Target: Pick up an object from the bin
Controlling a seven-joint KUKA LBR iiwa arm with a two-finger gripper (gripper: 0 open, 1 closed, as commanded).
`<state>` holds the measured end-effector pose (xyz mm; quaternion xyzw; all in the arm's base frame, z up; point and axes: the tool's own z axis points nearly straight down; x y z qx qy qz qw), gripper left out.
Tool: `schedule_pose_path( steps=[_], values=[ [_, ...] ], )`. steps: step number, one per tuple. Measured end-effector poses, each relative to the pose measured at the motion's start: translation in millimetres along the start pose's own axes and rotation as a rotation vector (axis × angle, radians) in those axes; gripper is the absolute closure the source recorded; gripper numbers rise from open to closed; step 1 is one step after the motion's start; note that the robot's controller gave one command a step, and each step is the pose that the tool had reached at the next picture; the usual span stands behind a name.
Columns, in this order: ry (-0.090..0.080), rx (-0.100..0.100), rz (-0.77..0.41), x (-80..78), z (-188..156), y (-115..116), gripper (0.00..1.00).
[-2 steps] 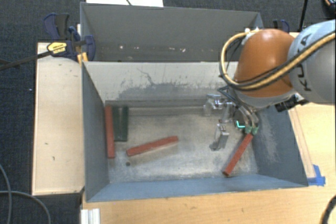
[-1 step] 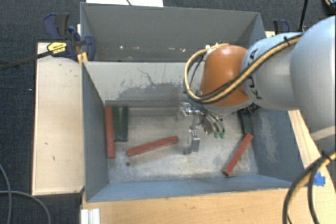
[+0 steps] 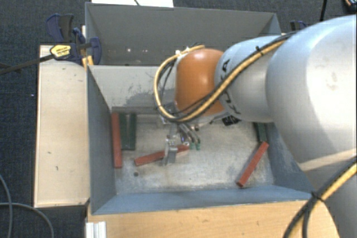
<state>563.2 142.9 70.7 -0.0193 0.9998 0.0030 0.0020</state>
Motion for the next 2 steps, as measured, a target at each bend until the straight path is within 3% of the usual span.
schedule_pose_path(
  steps=[1,2],
  values=[
    [0.001,0.005,0.007,-0.5,0,-6,1.00],
    [-0.007,0.005,-0.040,0.6,-148,-32,1.00]
  ],
)
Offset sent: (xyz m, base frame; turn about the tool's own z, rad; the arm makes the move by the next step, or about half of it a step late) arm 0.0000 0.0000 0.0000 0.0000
